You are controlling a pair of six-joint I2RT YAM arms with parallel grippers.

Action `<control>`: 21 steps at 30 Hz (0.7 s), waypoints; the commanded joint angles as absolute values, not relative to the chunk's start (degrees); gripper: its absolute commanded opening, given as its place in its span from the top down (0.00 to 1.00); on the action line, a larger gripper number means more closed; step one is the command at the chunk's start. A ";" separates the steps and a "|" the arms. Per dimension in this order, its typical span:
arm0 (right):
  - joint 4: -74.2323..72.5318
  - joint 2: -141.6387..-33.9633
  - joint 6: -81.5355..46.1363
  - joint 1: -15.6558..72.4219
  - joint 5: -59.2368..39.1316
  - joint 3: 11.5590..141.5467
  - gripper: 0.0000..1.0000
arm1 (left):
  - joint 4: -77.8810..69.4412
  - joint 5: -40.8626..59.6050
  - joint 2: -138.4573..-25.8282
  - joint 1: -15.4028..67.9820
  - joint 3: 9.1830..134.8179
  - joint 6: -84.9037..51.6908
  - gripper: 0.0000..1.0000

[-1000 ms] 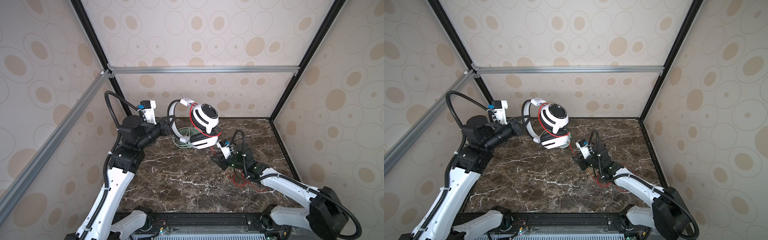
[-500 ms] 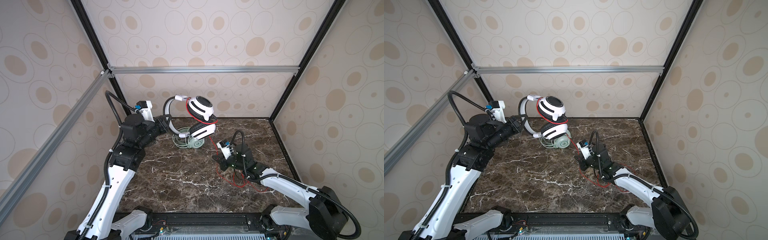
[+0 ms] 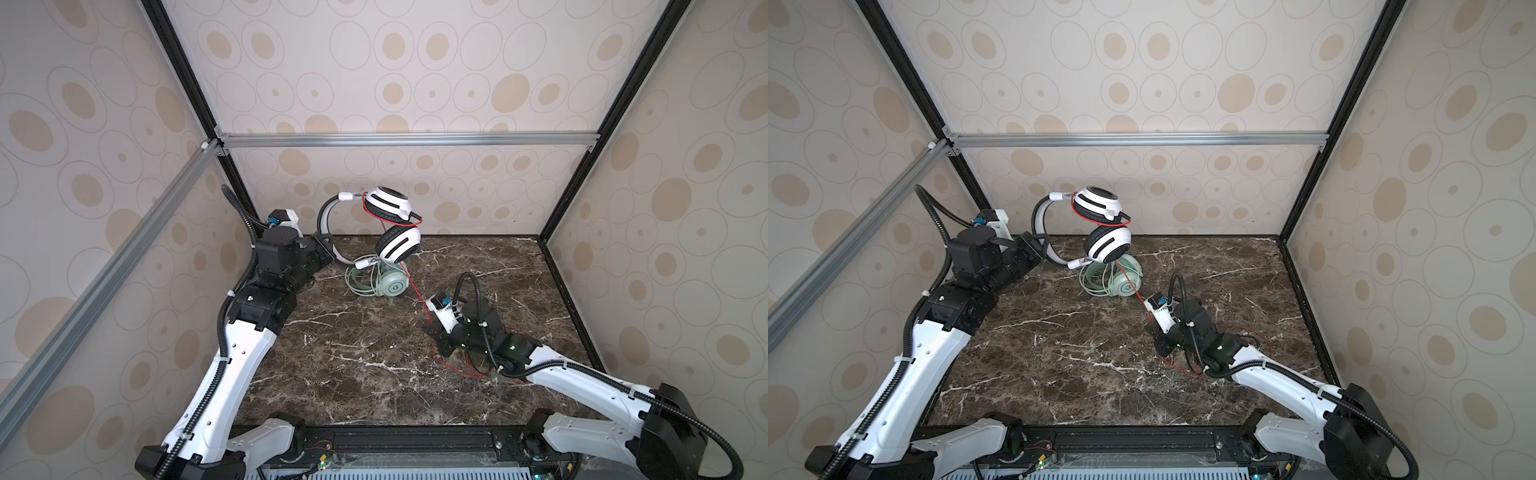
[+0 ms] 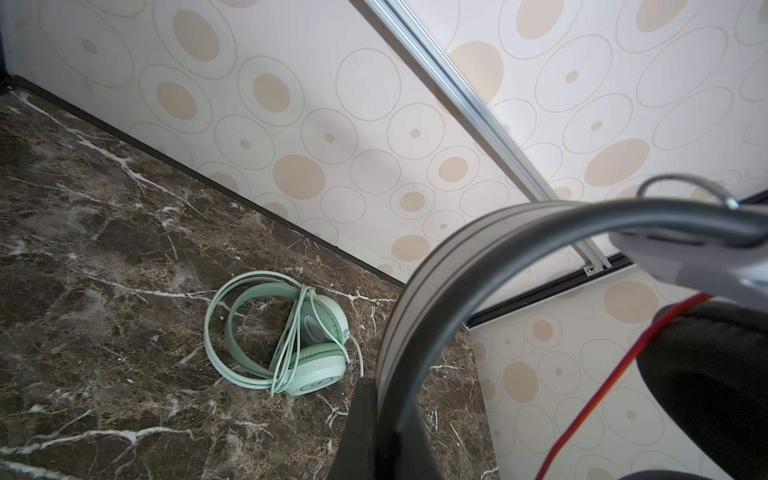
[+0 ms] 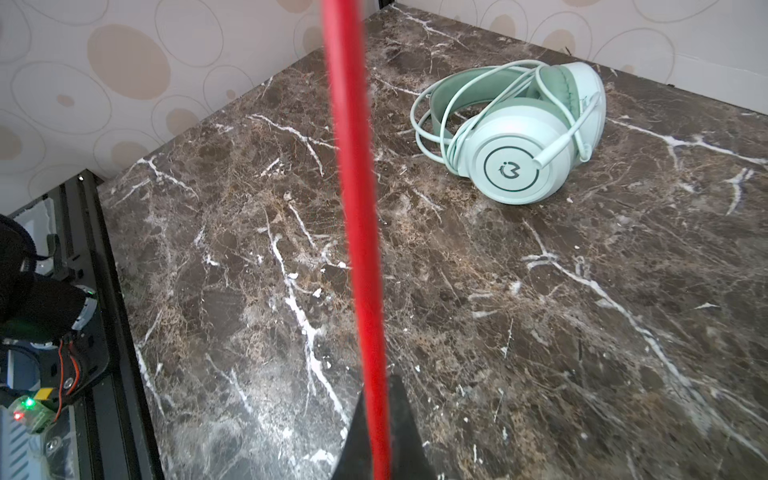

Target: Wrap the headphones

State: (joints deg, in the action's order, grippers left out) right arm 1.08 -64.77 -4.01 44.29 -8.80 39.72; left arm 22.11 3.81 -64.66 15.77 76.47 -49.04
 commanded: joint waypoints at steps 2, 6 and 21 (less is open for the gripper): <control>7.28 -63.81 -1.12 47.89 -5.01 42.82 1.00 | 18.40 -0.84 -64.62 15.64 76.84 -50.45 1.00; 7.08 -63.67 -1.90 50.26 -5.83 43.31 1.00 | 18.33 -2.64 -65.03 15.61 75.94 -51.10 1.00; 13.51 -67.78 2.48 62.05 -0.57 55.52 1.00 | 19.75 -9.76 -66.13 15.61 73.00 -45.55 1.00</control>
State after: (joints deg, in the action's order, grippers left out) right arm 11.84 -66.98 0.60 60.58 -1.65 52.84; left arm 22.85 -6.90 -66.59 15.75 72.51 -46.15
